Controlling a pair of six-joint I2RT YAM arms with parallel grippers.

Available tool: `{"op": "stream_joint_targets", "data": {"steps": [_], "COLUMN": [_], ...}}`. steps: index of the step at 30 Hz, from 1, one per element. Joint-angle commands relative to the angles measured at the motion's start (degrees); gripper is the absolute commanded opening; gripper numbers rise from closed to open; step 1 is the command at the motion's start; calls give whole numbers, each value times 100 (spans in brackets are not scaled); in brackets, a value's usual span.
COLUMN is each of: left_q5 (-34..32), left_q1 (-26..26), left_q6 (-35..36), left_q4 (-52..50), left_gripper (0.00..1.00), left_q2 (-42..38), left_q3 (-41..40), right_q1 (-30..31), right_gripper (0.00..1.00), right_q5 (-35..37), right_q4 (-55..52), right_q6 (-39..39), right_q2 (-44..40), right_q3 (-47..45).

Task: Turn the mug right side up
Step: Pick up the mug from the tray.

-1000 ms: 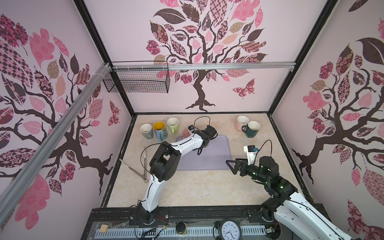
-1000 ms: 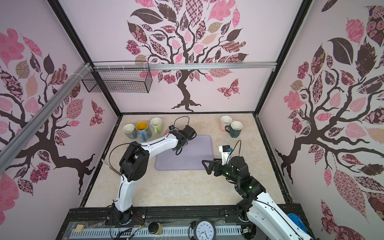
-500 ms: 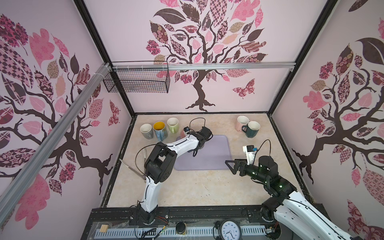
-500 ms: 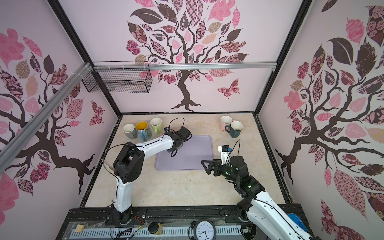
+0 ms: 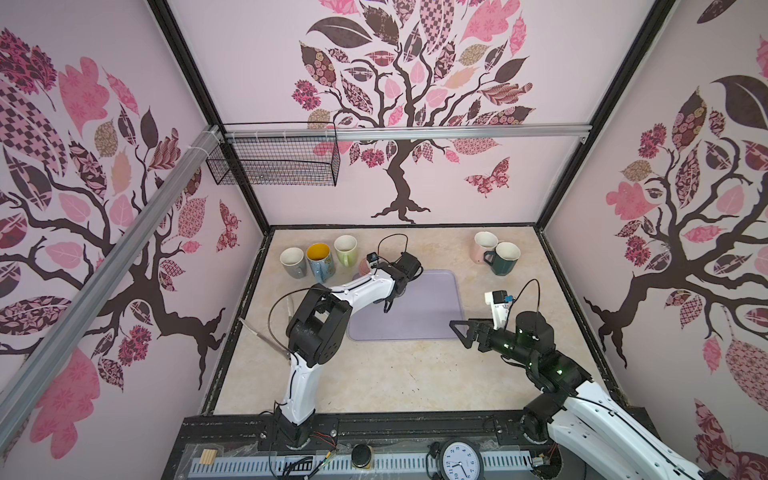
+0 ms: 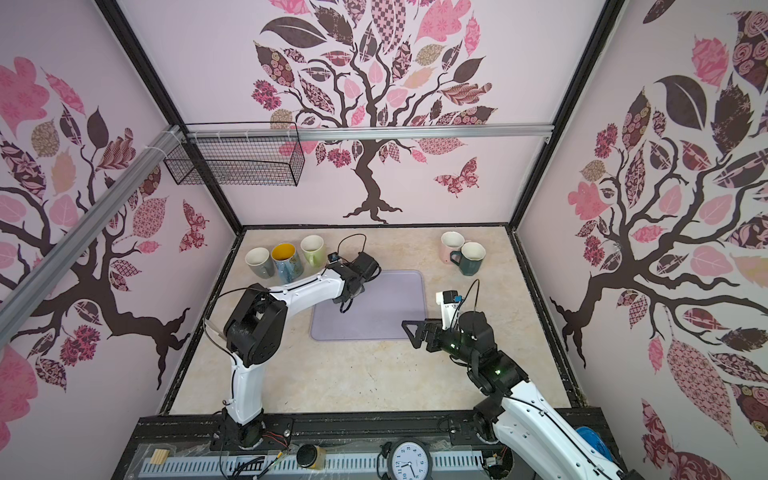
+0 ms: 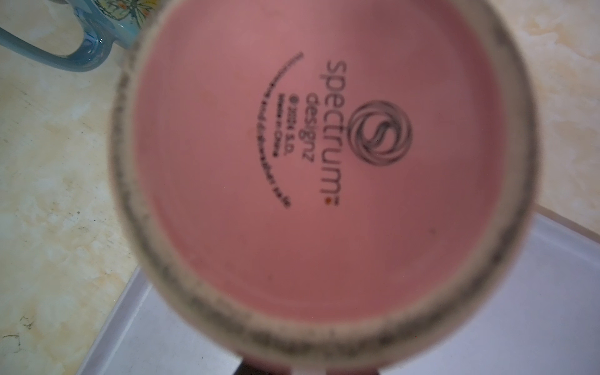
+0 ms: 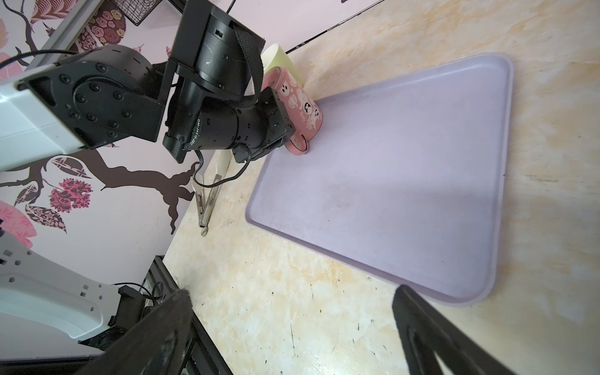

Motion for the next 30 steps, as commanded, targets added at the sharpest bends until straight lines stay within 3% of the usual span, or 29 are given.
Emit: {"op": "stream_joint_targets", "data": {"steps": [1, 6, 22, 30], "left_q5": [77, 300, 988, 1584], "left_q1": [29, 33, 43, 86], "left_q6": [174, 468, 1647, 1688], "left_q4": [225, 623, 1607, 2299], "left_gripper": [12, 0, 0, 0], "left_q2": [-181, -311, -1116, -1615], "left_q3": [-211, -423, -1118, -1520], "right_q1": [21, 20, 16, 20], "right_gripper": [100, 100, 100, 99], "right_q5": [-28, -98, -397, -503], "right_q4": [100, 228, 1211, 1689], "right_q6": [31, 86, 617, 826], "right_q2": [48, 161, 891, 1308], "right_q3": [-25, -54, -314, -334]}}
